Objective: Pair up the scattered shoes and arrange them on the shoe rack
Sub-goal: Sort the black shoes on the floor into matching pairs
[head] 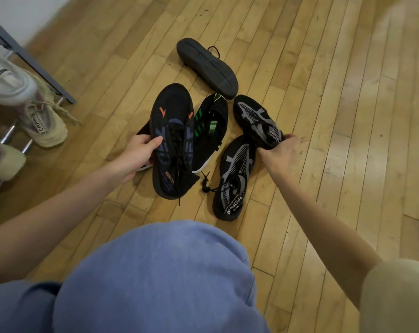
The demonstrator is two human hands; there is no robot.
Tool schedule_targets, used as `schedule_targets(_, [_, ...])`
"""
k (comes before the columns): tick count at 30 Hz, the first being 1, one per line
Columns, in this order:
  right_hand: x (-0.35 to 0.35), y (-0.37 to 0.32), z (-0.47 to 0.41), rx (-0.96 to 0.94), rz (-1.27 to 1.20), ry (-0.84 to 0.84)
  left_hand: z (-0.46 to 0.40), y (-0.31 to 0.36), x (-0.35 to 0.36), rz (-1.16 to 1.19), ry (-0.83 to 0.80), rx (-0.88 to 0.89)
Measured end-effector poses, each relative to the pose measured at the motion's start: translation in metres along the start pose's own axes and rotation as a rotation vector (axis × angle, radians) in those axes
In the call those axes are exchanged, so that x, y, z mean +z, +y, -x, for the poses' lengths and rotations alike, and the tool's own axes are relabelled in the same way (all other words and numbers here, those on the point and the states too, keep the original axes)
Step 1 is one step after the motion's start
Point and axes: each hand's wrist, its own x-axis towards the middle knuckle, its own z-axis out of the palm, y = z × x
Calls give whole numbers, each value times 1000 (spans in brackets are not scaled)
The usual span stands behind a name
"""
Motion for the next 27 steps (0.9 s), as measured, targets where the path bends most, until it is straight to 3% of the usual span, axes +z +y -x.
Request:
schedule_targets(4, [24, -32, -12, -244, 101, 41, -3, 3, -3, 13, 10, 23])
schedule_targets(6, [44, -58, -25, -414, 106, -34, -6, 5, -3, 36, 34, 18])
schedule_targets(9, [76, -101, -56, -520, 207, -202, -12, 8, -7, 65, 51, 4])
schedule_targets(14, [128, -144, -113, -446, 468, -372, -29, 6, -23, 67, 47, -19])
schedule_targets(21, [173, -174, -159, -338, 659, -396, -69, 5, -49, 67, 39, -17])
schedule_targets(24, [178, -172, -164, -388, 617, -311, -79, -2, -52, 112, 68, -24])
schedule_targets(27, [164, -185, -151, -414, 335, -255, -80, -8, -56, 162, 103, -53])
